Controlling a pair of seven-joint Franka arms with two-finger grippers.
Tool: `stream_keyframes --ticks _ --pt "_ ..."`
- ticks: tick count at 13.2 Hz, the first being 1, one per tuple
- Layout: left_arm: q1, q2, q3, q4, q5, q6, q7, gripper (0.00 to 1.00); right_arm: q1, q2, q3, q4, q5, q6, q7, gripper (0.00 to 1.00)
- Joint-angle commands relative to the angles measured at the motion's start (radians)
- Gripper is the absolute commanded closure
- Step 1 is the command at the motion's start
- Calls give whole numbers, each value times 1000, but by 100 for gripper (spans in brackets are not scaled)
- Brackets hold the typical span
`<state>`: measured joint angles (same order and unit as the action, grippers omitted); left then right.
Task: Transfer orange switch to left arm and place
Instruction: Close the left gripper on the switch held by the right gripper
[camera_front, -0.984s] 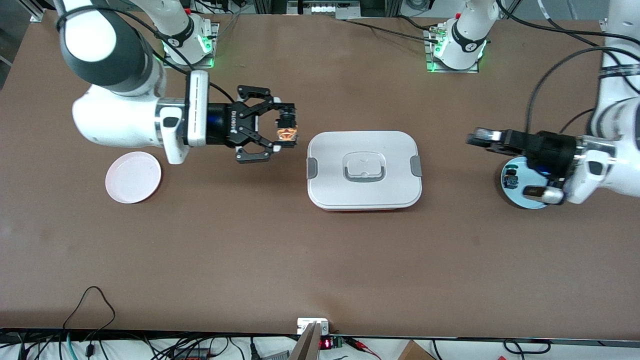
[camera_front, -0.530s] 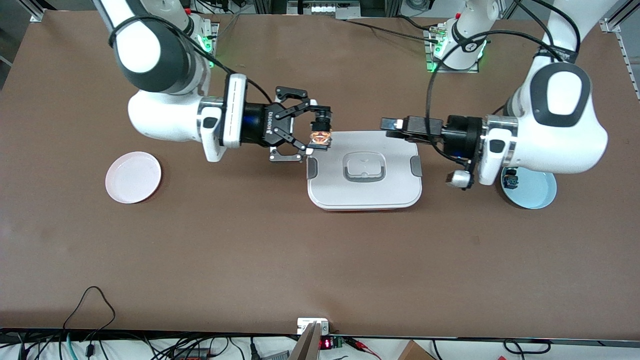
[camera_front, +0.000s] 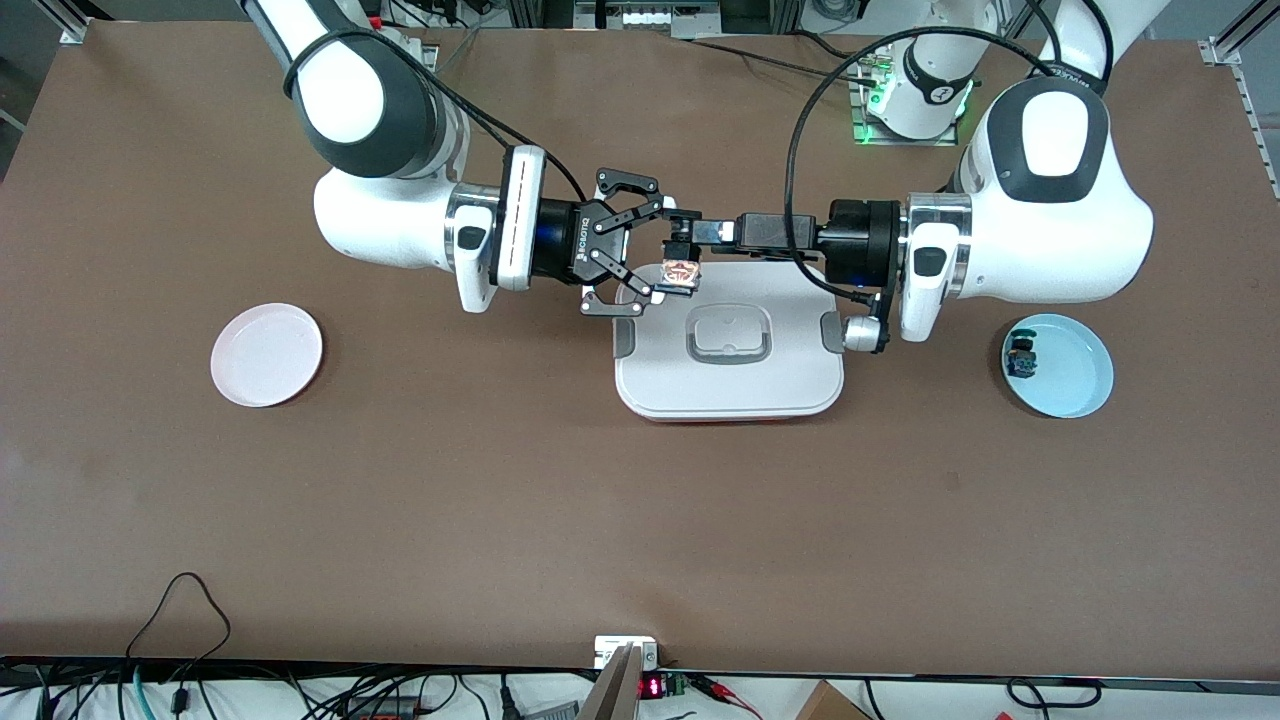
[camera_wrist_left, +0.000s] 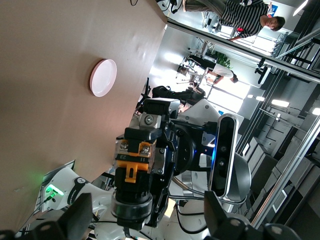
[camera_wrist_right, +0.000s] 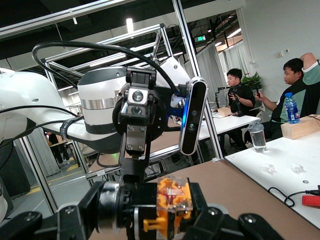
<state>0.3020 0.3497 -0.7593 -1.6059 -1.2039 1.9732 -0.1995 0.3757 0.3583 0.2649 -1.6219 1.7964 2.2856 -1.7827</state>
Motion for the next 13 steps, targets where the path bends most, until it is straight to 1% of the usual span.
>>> stream_keyframes --ticks 1,3,6,8,10,11,13 --pt "9 -31 -6 -35 -33 13 -6 12 6 -10 -1 4 28 17 -24 100" --pt "0 -29 -6 -40 -33 32 -6 14 6 -16 -1 4 28 17 -24 100" --pt "-41 -24 -6 -40 -33 107 -8 14 6 -21 -1 2 26 17 -24 100" --pt "-41 -23 -6 -39 -33 108 -8 18 6 -24 -1 0 26 17 -23 100" --pt "-34 -23 -6 -37 -33 107 -8 18 6 -28 -1 -1 26 17 -24 100" --pt "-34 -23 -5 -35 -33 107 -8 23 6 -30 -3 -1 26 17 -23 100" --pt "-32 -24 -3 -35 -33 105 -3 44 6 -30 -3 -3 26 17 -23 100"
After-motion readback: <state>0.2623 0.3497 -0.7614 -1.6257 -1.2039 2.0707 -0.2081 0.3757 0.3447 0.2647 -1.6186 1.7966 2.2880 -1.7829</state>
